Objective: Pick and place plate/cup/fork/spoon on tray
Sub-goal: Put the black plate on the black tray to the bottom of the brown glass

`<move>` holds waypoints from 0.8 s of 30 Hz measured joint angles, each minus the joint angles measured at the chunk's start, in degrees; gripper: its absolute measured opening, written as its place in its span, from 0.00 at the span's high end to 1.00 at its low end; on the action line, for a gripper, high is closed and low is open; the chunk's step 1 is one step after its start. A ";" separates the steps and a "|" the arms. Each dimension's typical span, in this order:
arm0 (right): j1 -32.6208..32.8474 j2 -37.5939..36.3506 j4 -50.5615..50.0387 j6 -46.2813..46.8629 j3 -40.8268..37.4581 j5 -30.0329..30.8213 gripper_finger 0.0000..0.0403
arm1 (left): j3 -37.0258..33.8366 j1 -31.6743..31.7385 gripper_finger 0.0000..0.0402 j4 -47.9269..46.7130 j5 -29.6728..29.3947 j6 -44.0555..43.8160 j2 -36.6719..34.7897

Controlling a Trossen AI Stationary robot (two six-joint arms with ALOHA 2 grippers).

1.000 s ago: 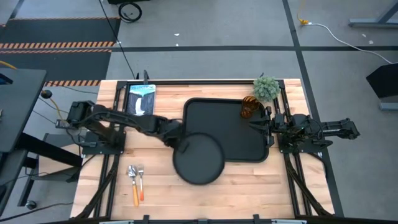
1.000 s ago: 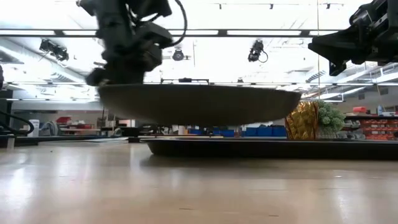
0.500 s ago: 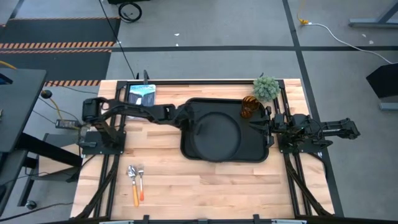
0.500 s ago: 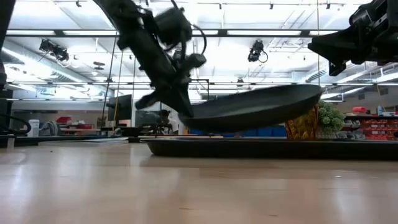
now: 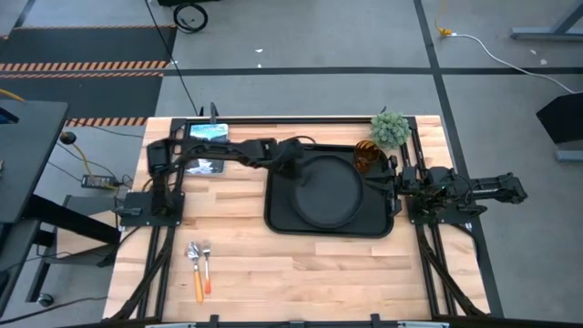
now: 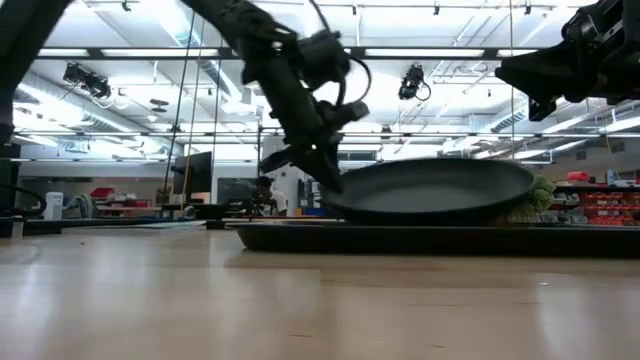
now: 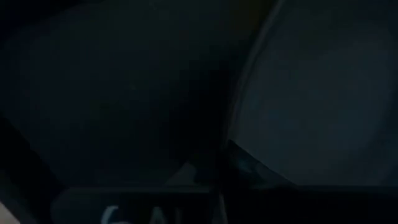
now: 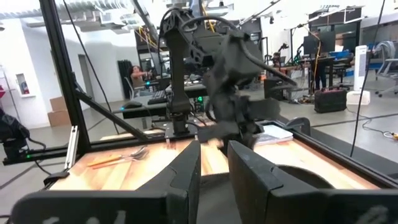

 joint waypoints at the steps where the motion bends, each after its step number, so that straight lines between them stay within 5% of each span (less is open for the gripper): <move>1: 0.00 0.04 0.23 0.02 0.00 0.00 0.78 | 2.10 0.08 0.97 -1.13 0.05 0.96 1.37; 13: 0.02 0.04 0.17 0.00 0.00 0.17 0.78 | 19.51 0.71 0.96 -10.21 4.35 2.93 13.70; 24: 0.02 0.04 0.17 0.01 0.00 0.17 0.78 | 20.82 0.72 0.85 -10.11 3.12 3.66 15.37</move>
